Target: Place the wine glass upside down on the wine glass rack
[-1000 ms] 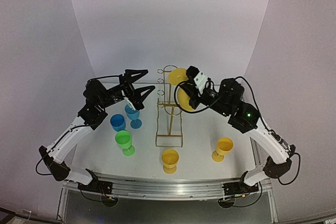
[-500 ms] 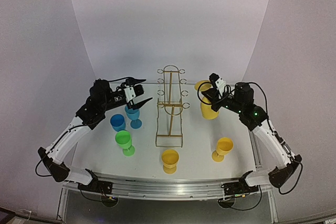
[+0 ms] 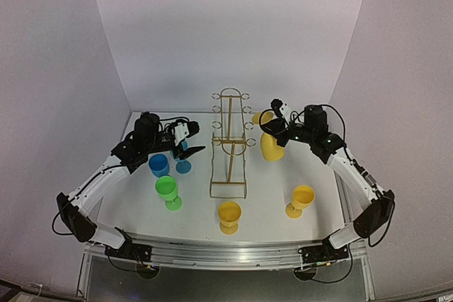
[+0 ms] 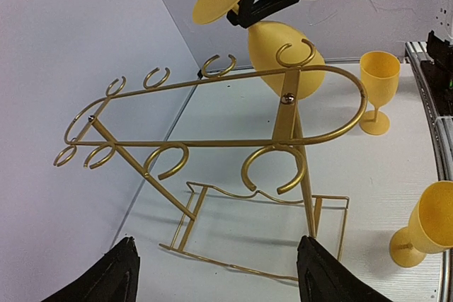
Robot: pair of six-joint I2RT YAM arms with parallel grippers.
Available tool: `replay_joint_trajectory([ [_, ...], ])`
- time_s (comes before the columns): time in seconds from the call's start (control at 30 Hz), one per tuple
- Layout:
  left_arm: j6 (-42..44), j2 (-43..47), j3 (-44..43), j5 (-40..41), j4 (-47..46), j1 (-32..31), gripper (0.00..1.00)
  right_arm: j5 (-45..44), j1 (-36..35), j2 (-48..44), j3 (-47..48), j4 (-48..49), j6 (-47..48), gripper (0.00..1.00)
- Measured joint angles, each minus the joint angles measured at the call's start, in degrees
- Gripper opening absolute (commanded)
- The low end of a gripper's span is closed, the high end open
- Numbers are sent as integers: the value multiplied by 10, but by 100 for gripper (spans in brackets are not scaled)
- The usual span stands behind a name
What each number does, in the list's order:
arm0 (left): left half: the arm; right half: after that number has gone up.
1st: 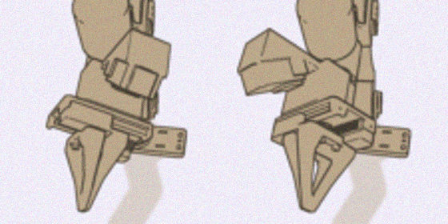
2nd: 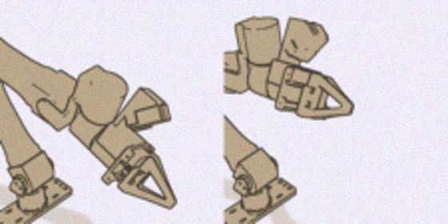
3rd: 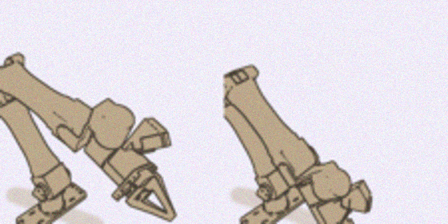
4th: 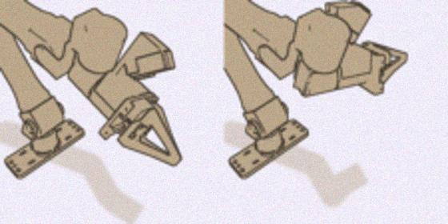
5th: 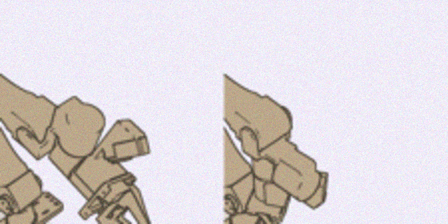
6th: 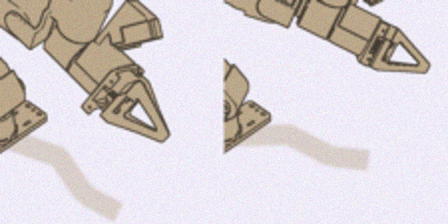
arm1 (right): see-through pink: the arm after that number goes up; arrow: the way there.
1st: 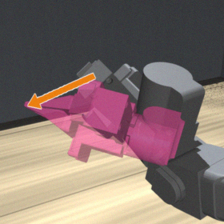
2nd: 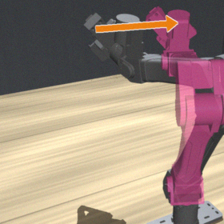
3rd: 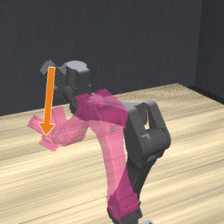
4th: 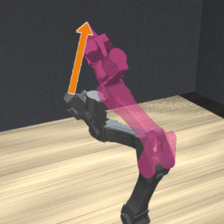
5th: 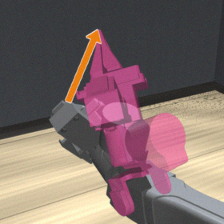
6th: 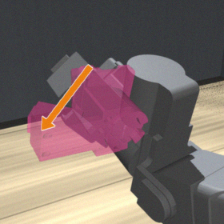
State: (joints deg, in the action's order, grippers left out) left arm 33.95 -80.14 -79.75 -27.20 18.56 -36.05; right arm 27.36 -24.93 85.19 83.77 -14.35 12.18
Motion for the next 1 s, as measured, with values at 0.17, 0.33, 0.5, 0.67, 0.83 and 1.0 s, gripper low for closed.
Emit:
replay_joint_trajectory([
  [0.17,1,-16,2,-9,-1,0,76,18,3,26,-2,30,4,0],
  [0.33,6,-28,4,-17,-6,0,76,35,7,40,-10,68,3,0],
  [0.5,6,-38,4,-25,-15,0,75,44,8,45,-34,91,3,0],
  [0.67,6,-49,4,-29,-26,0,75,49,8,53,-43,112,2,0],
  [0.83,6,-58,4,-32,-28,0,75,58,8,63,-44,133,1,0],
  [1.0,6,-66,4,-32,-37,0,75,65,8,66,-51,144,1,0],
])
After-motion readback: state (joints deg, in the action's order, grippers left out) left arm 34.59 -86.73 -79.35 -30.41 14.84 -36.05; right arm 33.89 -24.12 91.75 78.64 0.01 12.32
